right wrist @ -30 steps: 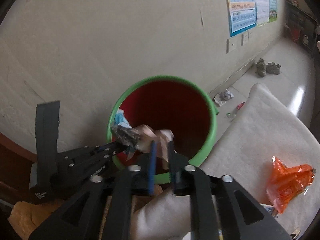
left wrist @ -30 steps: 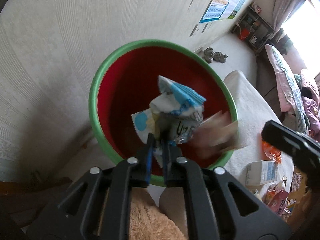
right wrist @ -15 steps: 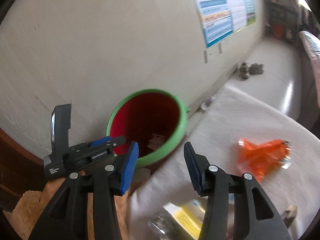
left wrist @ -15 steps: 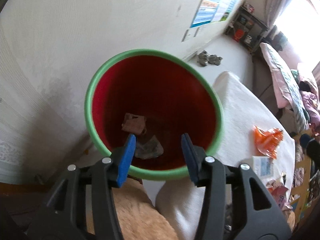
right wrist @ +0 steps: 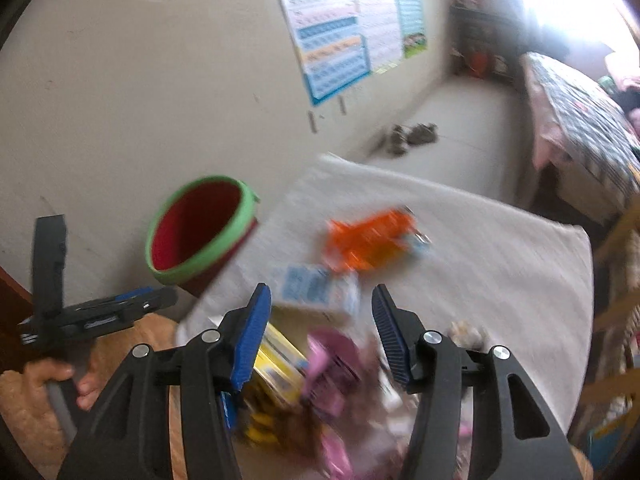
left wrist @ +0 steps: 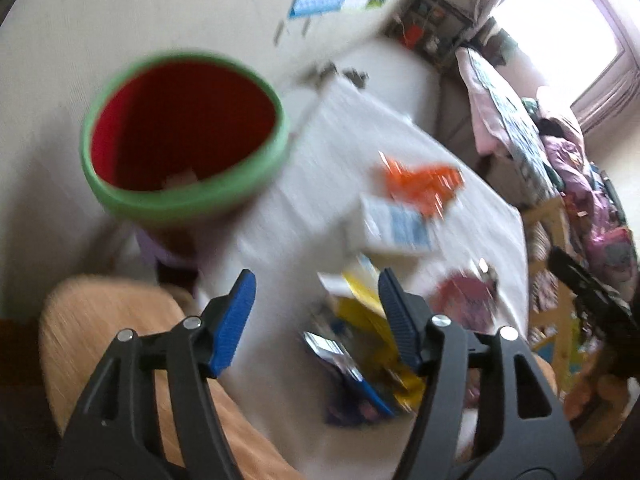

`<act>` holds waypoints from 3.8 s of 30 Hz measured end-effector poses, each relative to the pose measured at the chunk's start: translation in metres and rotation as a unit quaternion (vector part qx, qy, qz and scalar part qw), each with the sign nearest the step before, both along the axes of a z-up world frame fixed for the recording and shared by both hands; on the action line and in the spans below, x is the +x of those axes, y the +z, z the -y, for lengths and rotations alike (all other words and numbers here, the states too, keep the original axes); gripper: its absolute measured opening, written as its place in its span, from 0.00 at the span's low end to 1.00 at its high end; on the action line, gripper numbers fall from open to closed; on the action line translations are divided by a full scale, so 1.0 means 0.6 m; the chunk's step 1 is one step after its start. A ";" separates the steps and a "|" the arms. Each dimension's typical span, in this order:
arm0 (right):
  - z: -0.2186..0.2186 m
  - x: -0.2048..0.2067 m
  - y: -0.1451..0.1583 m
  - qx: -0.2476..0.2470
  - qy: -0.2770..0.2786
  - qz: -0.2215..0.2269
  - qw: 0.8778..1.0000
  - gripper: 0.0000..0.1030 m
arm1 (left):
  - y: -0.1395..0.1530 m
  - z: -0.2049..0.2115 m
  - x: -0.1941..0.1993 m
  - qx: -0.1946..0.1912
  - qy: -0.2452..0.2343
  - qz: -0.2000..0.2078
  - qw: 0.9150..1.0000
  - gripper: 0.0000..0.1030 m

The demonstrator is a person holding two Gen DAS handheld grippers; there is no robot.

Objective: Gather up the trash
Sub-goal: 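Move both grippers back over the table, then grasp the blue silver wrapper with the left gripper while the right gripper grasps a gold wrapper, then carry both wrappers over the red bin and open both grippers to drop them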

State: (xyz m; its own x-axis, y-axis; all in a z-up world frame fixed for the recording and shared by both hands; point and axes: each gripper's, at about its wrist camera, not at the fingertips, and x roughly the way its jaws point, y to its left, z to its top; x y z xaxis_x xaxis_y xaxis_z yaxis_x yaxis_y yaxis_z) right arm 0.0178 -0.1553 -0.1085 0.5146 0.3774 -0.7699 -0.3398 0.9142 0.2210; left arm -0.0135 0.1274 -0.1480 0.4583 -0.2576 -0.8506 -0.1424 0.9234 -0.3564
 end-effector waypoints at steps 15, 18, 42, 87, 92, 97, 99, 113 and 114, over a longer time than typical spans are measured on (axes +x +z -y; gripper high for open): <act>0.004 -0.080 -0.052 0.034 0.047 -0.086 0.995 0.51 | -0.119 0.089 -0.041 -0.014 -0.061 -0.120 0.991 0.40; -0.024 -0.092 -0.059 0.029 0.082 -0.097 0.991 0.48 | -0.123 0.092 -0.035 -0.016 -0.074 -0.119 0.990 0.24; -0.169 -0.101 -0.154 -0.081 0.204 -0.124 0.968 0.29 | -0.051 0.038 -0.027 0.049 -0.031 -0.019 0.998 0.18; -0.094 -0.017 -0.031 0.067 0.098 -0.073 0.990 0.08 | -0.016 0.027 -0.021 0.087 -0.020 0.022 0.996 0.18; -0.119 -0.008 -0.023 0.067 0.110 -0.068 0.989 0.08 | -0.008 0.007 -0.014 0.097 -0.009 0.029 0.995 0.18; -0.144 -0.002 -0.017 0.065 0.121 -0.063 0.989 0.08 | -0.012 -0.011 -0.011 0.096 0.001 0.024 0.995 0.18; -0.153 0.002 -0.015 0.064 0.125 -0.061 0.988 0.08 | -0.012 -0.018 -0.011 0.097 0.005 0.024 0.995 0.18; -0.233 0.063 0.026 0.083 0.138 -0.033 0.986 0.08 | 0.010 -0.092 0.022 0.114 0.034 0.041 0.992 0.18; -0.237 0.068 0.029 0.086 0.136 -0.032 0.986 0.08 | 0.011 -0.098 0.025 0.115 0.037 0.042 0.992 0.18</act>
